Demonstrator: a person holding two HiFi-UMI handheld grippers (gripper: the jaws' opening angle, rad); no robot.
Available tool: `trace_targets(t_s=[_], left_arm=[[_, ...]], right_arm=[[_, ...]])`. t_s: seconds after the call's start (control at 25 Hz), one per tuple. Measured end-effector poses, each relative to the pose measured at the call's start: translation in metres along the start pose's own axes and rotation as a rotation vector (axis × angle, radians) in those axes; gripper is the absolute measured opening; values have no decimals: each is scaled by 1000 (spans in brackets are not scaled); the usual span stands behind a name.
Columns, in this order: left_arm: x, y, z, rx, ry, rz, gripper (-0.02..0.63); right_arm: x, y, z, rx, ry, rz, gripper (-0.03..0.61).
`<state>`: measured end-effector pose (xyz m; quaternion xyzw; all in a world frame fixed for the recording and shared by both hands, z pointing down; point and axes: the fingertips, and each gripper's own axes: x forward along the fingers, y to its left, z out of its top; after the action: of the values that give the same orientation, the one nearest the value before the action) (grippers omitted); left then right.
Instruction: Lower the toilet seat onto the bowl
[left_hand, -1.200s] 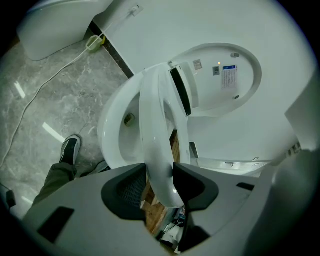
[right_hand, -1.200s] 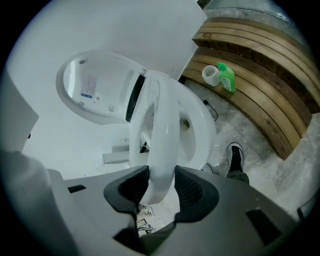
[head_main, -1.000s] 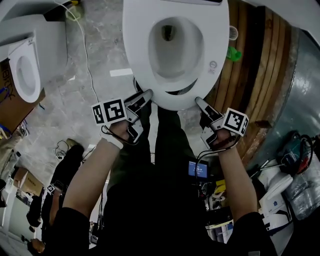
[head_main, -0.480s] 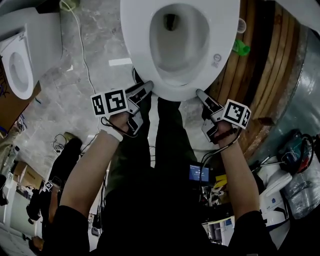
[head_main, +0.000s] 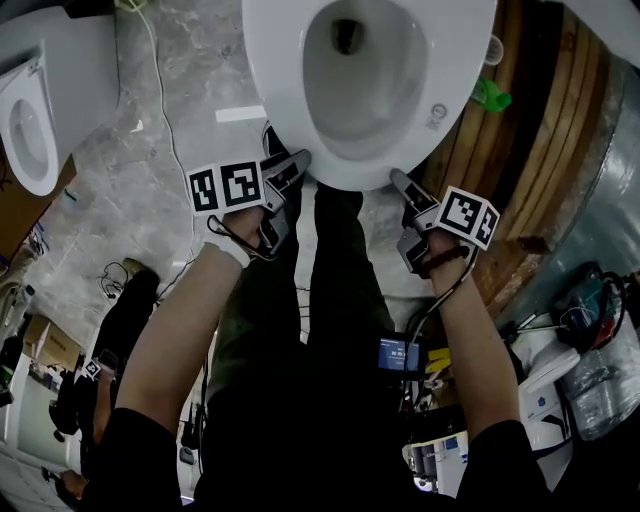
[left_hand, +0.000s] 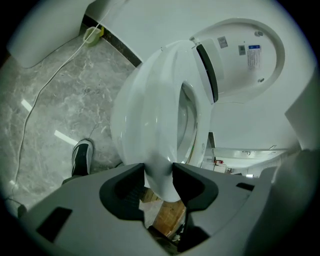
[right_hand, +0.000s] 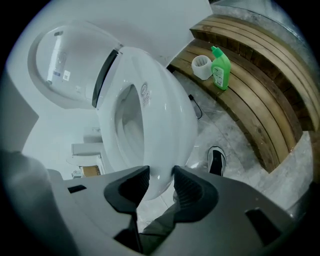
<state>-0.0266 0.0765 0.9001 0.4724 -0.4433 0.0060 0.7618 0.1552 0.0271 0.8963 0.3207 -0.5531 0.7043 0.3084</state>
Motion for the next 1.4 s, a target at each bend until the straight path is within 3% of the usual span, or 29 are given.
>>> trace_targets(t_s=[0.12, 0.4, 0.88, 1.12, 1.24, 1.4], left_arm=[[7, 5, 4, 32, 19, 10, 172], [13, 14, 10, 5, -4, 14, 172], [13, 16, 6, 37, 20, 46, 170], [-9, 9, -13, 141, 73, 115, 170], [-33, 0, -18, 260, 94, 182, 170], [-65, -42, -5, 370, 53, 165, 170]], right_arm=[[7, -5, 2, -11, 2, -25, 173], [19, -9, 5, 1, -2, -40, 173], [20, -11, 3, -35, 20, -62, 173], [-6, 12, 3, -59, -31, -97, 136], [-28, 47, 7, -77, -69, -48, 126], [-53, 99, 23, -151, -103, 27, 126]])
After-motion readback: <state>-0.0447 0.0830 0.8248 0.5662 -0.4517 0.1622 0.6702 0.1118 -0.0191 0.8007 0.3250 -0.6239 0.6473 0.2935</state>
